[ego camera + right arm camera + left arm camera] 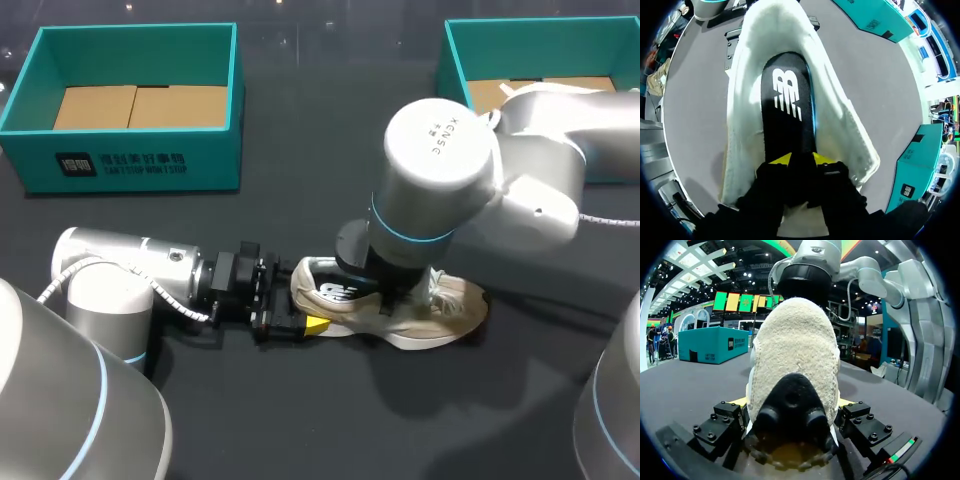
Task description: Take the shoe out of the shoebox, open the shoe tongue, remove and reinsert the insole, then place the shoe into the shoebox
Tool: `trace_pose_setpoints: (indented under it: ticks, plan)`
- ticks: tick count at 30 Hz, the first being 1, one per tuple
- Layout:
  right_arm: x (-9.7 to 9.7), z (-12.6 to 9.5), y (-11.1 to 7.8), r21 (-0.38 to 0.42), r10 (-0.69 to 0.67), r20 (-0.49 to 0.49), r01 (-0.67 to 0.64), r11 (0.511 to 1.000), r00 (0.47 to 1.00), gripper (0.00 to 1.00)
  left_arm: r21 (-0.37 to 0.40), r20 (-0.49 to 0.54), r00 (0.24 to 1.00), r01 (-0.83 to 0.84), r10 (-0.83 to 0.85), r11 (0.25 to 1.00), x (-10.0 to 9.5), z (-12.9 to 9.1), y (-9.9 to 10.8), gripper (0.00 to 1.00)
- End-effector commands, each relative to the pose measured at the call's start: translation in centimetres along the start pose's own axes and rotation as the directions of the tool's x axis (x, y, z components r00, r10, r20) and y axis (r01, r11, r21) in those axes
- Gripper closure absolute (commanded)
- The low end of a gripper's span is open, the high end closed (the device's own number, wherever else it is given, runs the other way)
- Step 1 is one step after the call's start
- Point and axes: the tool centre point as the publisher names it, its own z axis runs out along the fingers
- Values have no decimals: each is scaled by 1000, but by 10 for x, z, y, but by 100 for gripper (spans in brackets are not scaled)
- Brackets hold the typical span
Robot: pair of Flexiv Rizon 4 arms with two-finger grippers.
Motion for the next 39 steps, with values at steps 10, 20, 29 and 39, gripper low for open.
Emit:
trace_pose_setpoints:
  ticks: [10,20,29,39]
  plan:
    - [-6,24,9,-72,-97,-39,94,993,995,62,0,2,1000,1,-1,1000,1,0,1,100]
    - [14,45,21,-109,-130,-137,116,987,982,61,0,2,1000,1,-1,1000,1,0,1,100]
    - [45,51,13,-111,-97,-215,75,991,972,80,0,2,1000,1,-1,1000,1,0,1,100]
    - [52,40,3,-139,-88,-241,55,989,966,100,0,2,1000,1,-1,1000,1,0,1,100]
